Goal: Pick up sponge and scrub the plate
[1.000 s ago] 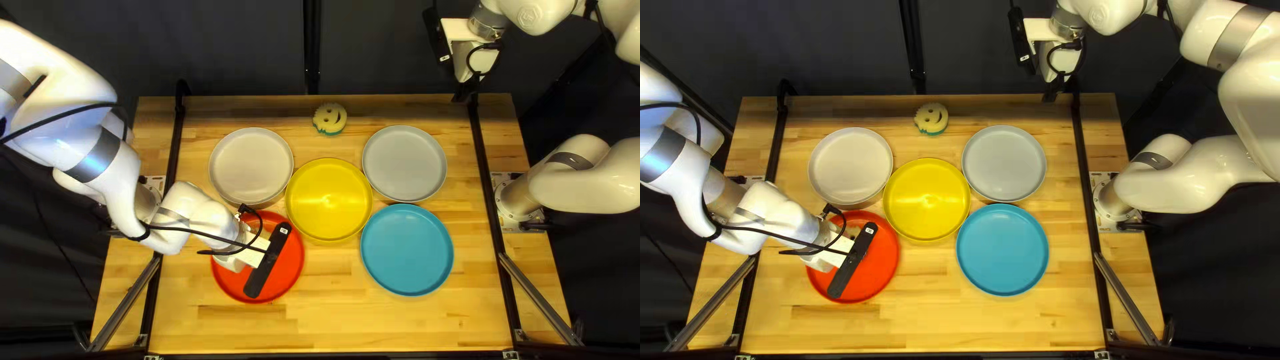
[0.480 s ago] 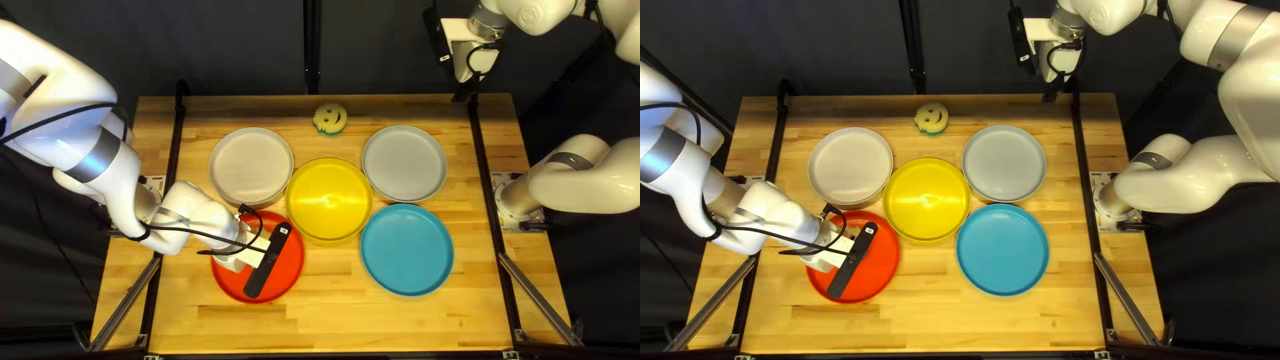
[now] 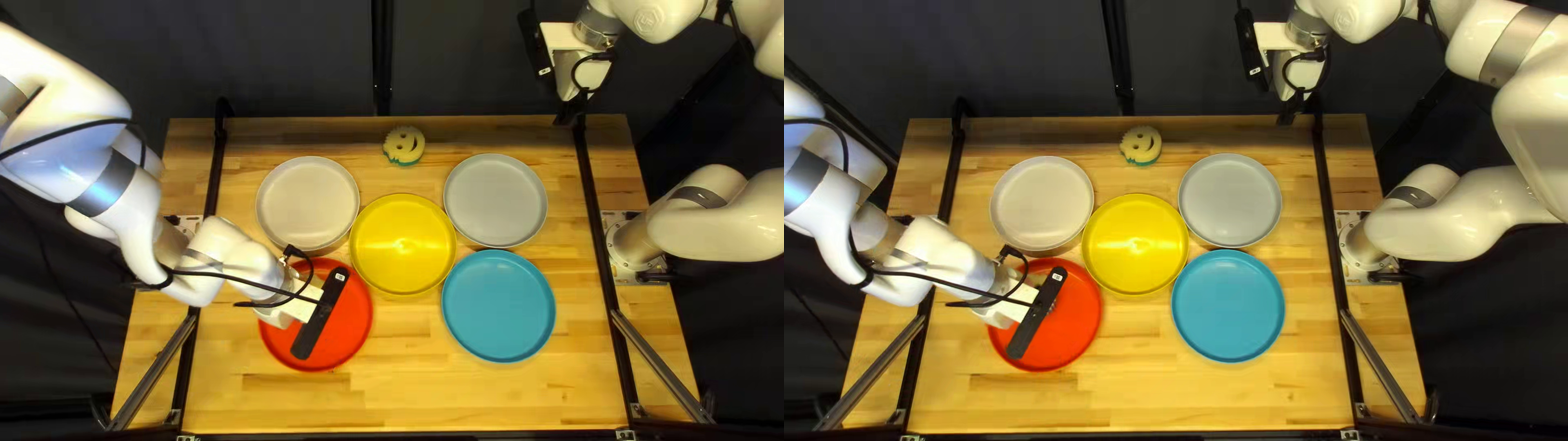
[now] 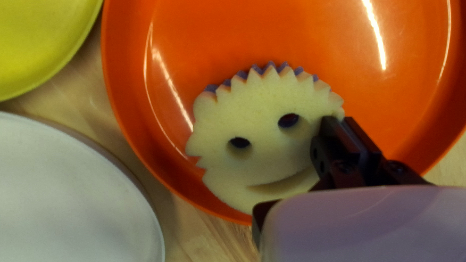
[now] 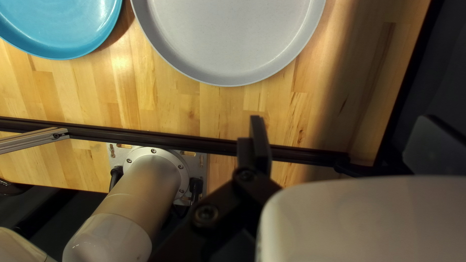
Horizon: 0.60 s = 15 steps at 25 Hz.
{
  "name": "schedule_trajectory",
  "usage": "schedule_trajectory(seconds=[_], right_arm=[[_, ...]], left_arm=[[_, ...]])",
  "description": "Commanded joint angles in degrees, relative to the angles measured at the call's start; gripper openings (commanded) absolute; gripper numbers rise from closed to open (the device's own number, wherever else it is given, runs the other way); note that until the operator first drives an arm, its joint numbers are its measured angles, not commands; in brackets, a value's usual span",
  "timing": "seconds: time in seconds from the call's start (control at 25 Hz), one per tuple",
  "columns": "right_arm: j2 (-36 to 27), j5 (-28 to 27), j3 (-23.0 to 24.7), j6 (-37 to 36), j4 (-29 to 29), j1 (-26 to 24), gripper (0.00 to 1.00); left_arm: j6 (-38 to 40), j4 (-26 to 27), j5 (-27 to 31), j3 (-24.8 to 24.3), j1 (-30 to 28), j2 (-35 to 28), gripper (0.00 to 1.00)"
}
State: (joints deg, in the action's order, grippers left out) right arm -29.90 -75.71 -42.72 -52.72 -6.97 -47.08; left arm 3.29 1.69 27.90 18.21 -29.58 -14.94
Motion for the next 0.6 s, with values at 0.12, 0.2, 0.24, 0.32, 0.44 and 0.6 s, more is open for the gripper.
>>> schedule_trajectory(seconds=[0.12,0.2,0.24,0.32,0.44,0.6], right_arm=[[0.0,0.0,0.0,0.0,0.0,0.0,1.0],[0.0,0.0,0.0,0.0,0.0,0.0,1.0],[0.0,0.0,0.0,0.0,0.0,0.0,1.0],[0.0,0.0,0.0,0.0,0.0,0.0,1.0],[0.0,0.0,0.0,0.0,0.0,0.0,1.0],[0.0,0.0,0.0,0.0,0.0,0.0,1.0]], left_arm=[[3.01,1.46,-5.1,2.34,-4.61,6.78,0.0],[4.53,0.91,-4.5,3.58,-5.92,7.24,0.0],[5.02,0.68,-4.25,3.97,-6.3,7.3,0.0],[6.69,-0.17,-3.46,5.23,-7.54,7.55,0.0],[7.73,-0.81,-3.2,6.39,-8.41,8.29,0.0],[7.72,-1.16,-3.09,5.96,-8.34,7.92,0.0]])
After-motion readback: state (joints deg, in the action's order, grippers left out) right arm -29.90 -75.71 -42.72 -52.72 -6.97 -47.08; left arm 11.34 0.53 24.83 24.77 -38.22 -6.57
